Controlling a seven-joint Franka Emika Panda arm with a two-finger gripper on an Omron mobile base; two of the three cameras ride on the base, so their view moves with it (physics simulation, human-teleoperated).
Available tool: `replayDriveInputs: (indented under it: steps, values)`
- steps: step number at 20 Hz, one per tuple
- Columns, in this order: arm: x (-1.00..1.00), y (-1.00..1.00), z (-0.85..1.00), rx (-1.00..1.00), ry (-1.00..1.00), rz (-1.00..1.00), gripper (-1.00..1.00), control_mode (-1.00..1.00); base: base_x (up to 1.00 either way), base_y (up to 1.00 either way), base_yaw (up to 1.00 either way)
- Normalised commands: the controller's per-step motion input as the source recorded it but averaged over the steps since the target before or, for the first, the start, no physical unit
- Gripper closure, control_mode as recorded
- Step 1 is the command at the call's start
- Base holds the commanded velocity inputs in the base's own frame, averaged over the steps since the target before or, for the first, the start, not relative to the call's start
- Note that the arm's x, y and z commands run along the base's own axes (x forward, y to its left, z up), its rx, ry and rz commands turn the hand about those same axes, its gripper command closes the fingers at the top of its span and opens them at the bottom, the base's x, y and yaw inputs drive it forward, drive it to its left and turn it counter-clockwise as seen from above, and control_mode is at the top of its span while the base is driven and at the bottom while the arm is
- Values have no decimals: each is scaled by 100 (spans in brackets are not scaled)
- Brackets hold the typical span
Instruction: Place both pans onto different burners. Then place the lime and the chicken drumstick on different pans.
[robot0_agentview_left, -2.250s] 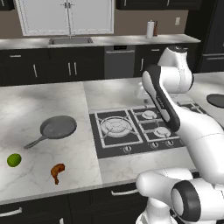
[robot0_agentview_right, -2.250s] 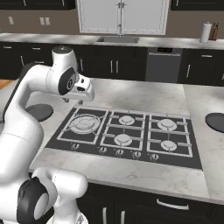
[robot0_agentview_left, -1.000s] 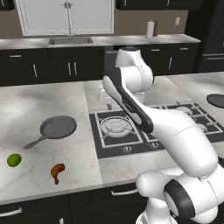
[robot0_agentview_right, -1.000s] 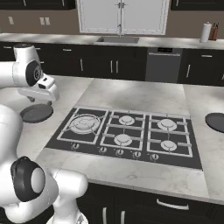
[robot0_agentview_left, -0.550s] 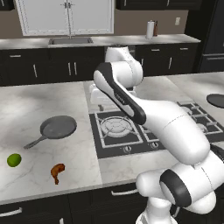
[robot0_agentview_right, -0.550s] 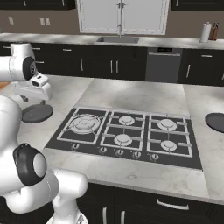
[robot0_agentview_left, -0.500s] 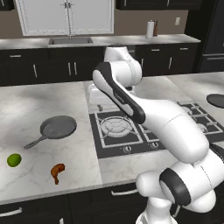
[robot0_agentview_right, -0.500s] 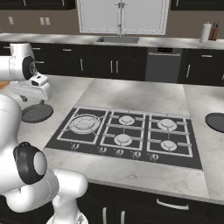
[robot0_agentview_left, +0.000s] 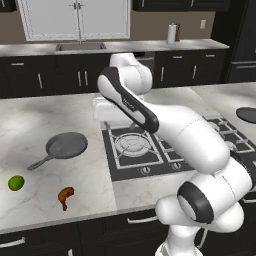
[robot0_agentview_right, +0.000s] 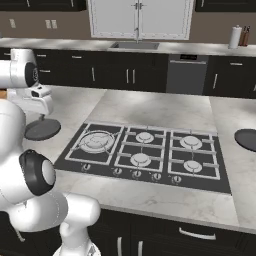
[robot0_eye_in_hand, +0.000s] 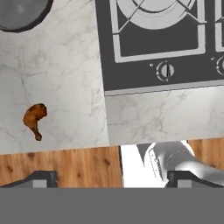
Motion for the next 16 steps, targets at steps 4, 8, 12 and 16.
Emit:
replayDriveInputs:
  steps: [4,8,12,16]
  values:
    - [-14,24,-13,1,11,0,-100,-100,0,0,0]
    - [-11,31,-10,1,11,0,-100,-100,0,0,0]
    - [-7,29,-13,0,7,0,-100,-100,0,0,0]
    - [-1,25,-21,0,0,0,-100,-100,0,0,0]
